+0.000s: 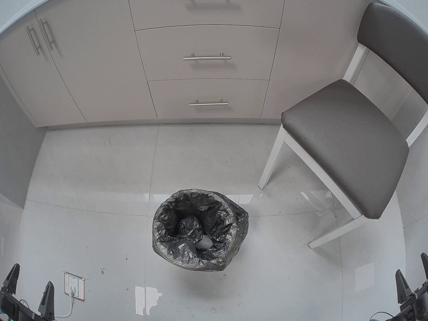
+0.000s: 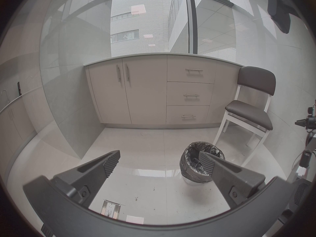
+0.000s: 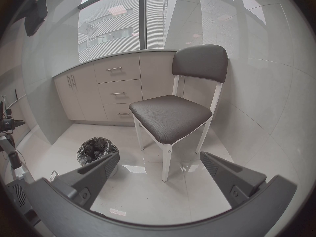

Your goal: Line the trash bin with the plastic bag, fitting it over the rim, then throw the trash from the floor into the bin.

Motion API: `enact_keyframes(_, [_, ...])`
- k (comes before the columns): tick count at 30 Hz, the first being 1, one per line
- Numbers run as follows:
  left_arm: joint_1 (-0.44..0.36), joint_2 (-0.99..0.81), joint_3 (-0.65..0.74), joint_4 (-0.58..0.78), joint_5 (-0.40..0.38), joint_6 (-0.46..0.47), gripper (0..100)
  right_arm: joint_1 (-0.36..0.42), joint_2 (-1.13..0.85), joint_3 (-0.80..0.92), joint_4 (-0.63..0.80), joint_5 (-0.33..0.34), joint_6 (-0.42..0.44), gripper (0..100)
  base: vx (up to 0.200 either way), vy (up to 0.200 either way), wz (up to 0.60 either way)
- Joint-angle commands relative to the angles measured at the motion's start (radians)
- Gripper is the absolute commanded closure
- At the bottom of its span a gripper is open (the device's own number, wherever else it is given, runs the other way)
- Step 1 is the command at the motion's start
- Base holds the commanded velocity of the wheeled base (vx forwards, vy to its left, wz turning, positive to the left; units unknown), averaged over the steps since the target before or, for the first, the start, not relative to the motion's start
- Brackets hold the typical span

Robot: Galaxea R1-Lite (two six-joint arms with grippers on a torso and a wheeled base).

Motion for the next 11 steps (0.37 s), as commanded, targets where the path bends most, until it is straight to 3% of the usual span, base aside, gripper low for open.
enact_keyframes(1, [-0.001,-0.014,0.016,0.000,-0.001,0.000,0,0.000,-0.015,0.018,-0.001,-0.001,0.002,0,0.000,0.000,0.00])
enact_keyframes(11, [-0.001,-0.014,0.016,0.000,0.000,0.000,0,0.002,-0.015,0.018,-0.001,-0.001,0.008,0,0.000,0.000,0.00])
